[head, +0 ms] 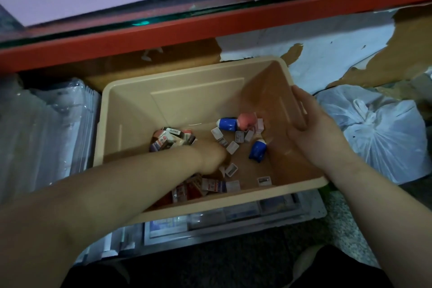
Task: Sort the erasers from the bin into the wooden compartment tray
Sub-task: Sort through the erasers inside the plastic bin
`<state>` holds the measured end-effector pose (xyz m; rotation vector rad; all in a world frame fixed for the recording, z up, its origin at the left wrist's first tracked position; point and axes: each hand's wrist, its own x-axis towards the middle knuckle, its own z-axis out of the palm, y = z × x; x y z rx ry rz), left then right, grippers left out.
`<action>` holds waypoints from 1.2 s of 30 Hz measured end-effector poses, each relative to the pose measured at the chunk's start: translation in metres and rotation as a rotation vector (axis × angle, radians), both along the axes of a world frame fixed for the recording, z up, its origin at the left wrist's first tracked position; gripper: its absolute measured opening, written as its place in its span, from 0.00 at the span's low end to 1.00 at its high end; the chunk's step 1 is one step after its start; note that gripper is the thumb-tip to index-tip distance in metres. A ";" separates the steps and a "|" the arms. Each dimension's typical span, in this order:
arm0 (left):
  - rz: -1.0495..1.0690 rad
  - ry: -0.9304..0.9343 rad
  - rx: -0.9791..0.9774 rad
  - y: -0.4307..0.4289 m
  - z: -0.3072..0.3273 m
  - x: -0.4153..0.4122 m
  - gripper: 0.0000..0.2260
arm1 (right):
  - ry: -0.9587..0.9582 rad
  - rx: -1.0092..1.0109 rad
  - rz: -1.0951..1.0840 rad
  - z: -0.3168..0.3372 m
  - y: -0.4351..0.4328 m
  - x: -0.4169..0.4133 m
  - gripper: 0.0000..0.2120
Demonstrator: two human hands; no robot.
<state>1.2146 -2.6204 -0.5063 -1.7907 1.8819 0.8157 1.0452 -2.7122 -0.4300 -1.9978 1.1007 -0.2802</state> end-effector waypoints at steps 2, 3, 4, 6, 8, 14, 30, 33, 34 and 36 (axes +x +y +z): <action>-0.040 -0.075 0.013 -0.001 -0.008 -0.006 0.17 | 0.000 0.001 0.001 -0.001 -0.001 0.000 0.33; -0.069 -0.106 0.011 -0.001 -0.011 -0.008 0.17 | -0.002 0.003 0.003 -0.002 -0.001 0.000 0.33; -0.101 -0.127 0.008 -0.002 -0.015 -0.010 0.17 | -0.005 0.006 0.003 -0.003 -0.002 0.000 0.33; -0.137 -0.138 -0.002 -0.005 -0.018 -0.015 0.17 | -0.017 0.010 -0.001 -0.002 -0.002 0.000 0.32; -0.078 -0.102 -0.014 -0.008 -0.019 -0.017 0.18 | -0.024 0.005 -0.002 -0.002 -0.001 0.001 0.31; 0.379 0.309 -0.012 -0.014 -0.021 -0.035 0.20 | -0.019 -0.002 -0.006 -0.004 -0.002 0.001 0.31; 1.339 0.650 -0.235 -0.026 -0.032 0.017 0.12 | -0.017 -0.014 0.000 -0.004 -0.003 0.001 0.31; 1.339 0.846 -0.142 -0.026 -0.028 0.003 0.08 | 0.002 -0.006 0.003 -0.004 -0.004 0.001 0.32; 1.322 0.908 -0.083 -0.025 -0.028 -0.001 0.09 | 0.003 -0.006 0.003 -0.004 -0.004 0.001 0.31; 1.286 0.918 0.001 -0.026 -0.026 -0.005 0.10 | 0.000 -0.008 0.005 -0.002 -0.003 0.001 0.31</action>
